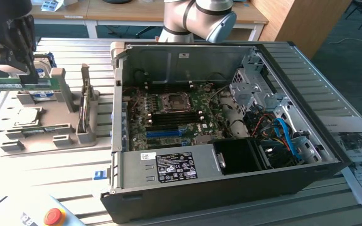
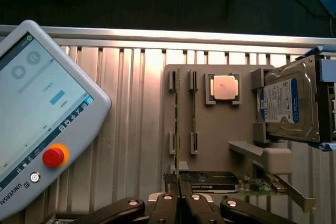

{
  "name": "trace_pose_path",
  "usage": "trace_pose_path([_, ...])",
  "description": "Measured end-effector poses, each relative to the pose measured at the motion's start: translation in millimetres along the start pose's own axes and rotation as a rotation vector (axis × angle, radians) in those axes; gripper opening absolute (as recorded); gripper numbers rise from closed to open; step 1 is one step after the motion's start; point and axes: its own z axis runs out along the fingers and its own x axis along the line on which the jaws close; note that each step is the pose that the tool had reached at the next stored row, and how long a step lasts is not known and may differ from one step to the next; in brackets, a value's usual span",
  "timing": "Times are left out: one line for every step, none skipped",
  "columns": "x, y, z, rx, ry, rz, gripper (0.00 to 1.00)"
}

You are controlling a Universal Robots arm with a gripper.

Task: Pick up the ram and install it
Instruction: 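Pick up the ram and move it above insertion slot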

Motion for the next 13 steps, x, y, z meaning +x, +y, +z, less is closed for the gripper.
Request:
trace_pose_path([0.0,-0.1,0.0,-0.0002,0.0001,0.000,0.12])
trace_pose_path([0.0,-0.1,0.0,-0.0002,0.0000,0.000,0.12])
trace_pose_path([0.0,-0.1,0.0,-0.0003,0.0000,0.000,0.12])
trace_pose_path([0.0,-0.1,0.0,-0.0001,0.0000,0.000,0.12])
trace_pose_path([0.0,-0.1,-0.1,0.0012,0.0001,0.000,0.12])
trace_pose_path([0.0,0.0,-0.1,0.0043,0.0002,0.000,0.12])
trace_pose_path([-0.1,0.1,-0.1,0.0082,0.0002,0.000,0.12])
trace_pose_path([-0.1,0.3,-0.1,0.0117,0.0002,0.000,0.12])
trace_pose_path([-0.1,0.6,0.1,0.0160,0.0001,0.000,0.12])
trace_pose_path([-0.1,0.7,0.0,0.0185,0.0002,0.000,0.12])
trace_pose_path([-0.1,0.6,0.0,0.0188,0.0002,0.000,0.12])
trace_pose_path([-0.1,0.6,0.0,0.0188,0.0002,0.000,0.12])
trace_pose_path([-0.1,0.6,0.0,0.0188,0.0002,0.000,0.12])
